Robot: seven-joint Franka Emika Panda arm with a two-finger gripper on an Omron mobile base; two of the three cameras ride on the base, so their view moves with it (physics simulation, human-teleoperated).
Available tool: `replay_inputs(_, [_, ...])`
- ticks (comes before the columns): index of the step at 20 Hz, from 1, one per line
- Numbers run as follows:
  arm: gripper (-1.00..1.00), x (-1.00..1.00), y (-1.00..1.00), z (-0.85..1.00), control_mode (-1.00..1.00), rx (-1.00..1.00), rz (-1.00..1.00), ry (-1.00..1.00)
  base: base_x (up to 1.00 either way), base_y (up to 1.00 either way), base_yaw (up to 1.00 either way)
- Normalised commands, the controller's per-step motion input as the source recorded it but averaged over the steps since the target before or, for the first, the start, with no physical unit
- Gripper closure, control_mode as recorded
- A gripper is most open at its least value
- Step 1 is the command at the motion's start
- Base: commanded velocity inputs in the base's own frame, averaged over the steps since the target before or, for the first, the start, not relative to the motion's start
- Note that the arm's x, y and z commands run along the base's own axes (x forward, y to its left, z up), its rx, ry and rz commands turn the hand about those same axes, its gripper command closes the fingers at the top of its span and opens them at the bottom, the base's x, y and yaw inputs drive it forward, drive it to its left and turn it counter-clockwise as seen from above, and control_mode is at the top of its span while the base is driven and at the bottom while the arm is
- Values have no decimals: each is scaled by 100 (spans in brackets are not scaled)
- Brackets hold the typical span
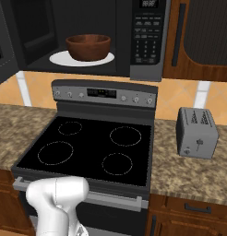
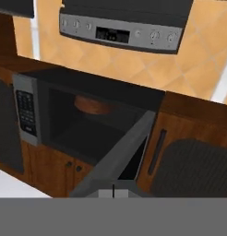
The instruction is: Open the microwave, place the bowl with waffle inside the microwave, then close the microwave door and turn it on.
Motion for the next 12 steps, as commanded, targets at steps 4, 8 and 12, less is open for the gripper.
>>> replay_inputs(4, [100,61,73,0,-100,0,0,-33,0,0,0])
replay_inputs(8, [100,62,64,0,-100,6,0,-25,0,0,0])
replay_inputs(12, [100,36,31,19,-100,20,2,-29,0,0,0])
